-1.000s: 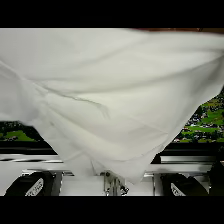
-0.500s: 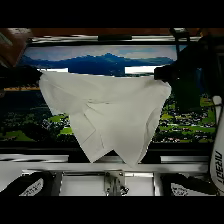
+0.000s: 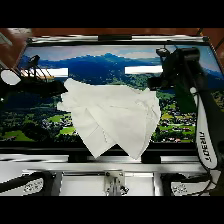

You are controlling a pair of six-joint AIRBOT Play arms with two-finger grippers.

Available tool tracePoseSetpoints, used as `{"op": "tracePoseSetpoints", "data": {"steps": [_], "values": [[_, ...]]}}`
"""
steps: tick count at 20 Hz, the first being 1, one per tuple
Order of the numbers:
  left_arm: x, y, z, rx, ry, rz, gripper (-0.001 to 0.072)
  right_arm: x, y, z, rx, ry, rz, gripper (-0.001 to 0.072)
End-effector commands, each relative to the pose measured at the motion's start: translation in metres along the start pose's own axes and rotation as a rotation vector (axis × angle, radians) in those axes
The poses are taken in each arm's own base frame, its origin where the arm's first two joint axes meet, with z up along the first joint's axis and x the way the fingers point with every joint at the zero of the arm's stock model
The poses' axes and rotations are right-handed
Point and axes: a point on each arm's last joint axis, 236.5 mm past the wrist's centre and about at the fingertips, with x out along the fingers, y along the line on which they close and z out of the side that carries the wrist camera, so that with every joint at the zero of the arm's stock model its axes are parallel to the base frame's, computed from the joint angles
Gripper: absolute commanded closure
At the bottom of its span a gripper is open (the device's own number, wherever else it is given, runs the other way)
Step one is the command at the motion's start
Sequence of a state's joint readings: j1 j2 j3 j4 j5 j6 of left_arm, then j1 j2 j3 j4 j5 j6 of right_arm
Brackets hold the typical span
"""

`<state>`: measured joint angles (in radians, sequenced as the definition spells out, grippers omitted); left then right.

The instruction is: Fold the shirts.

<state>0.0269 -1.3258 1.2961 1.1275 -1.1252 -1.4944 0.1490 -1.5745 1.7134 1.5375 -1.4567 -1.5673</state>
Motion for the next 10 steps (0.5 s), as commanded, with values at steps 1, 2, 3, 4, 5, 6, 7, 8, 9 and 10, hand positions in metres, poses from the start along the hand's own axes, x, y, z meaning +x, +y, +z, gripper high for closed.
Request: {"op": "tracePoseSetpoints", "data": {"steps": [1, 2, 3, 4, 5, 6, 7, 8, 9, 10], "values": [[-0.035, 0.034, -0.031, -0.075, 0.177, 0.035, 0.0163, -0.044, -0.062, -0.03, 0.064, 0.036, -0.068, 0.0151], [-0.044, 0.041, -0.049, -0.098, 0.238, 0.035, 0.0163, -0.054, -0.081, -0.043, 0.127, 0.043, -0.059, 0.0151], [-0.05, 0.046, -0.068, -0.107, 0.285, 0.032, 0.0163, -0.061, -0.097, -0.058, 0.186, 0.056, -0.051, 0.0151], [-0.051, 0.05, -0.086, -0.117, 0.303, 0.031, 0.0163, -0.064, -0.11, -0.073, 0.253, 0.06, -0.028, 0.0151], [-0.045, 0.054, -0.104, -0.138, 0.307, 0.035, 0.0162, -0.064, -0.116, -0.088, 0.308, 0.064, 0.005, 0.0151], [-0.036, 0.058, -0.121, -0.16, 0.301, 0.038, 0.0162, -0.061, -0.117, -0.104, 0.36, 0.07, 0.05, 0.0151], [-0.022, 0.056, -0.135, -0.191, 0.286, 0.014, 0.0162, -0.057, -0.111, -0.115, 0.398, 0.07, 0.106, 0.0151], [-0.009, 0.05, -0.145, -0.237, 0.265, -0.029, 0.0157, -0.053, -0.099, -0.123, 0.421, 0.066, 0.176, 0.015], [0.006, 0.043, -0.151, -0.294, 0.243, -0.079, 0.0149, -0.049, -0.088, -0.129, 0.428, 0.065, 0.229, 0.0149], [0.019, 0.038, -0.156, -0.329, 0.225, -0.118, 0.0096, -0.044, -0.078, -0.136, 0.424, 0.081, 0.259, 0.0149]]}}
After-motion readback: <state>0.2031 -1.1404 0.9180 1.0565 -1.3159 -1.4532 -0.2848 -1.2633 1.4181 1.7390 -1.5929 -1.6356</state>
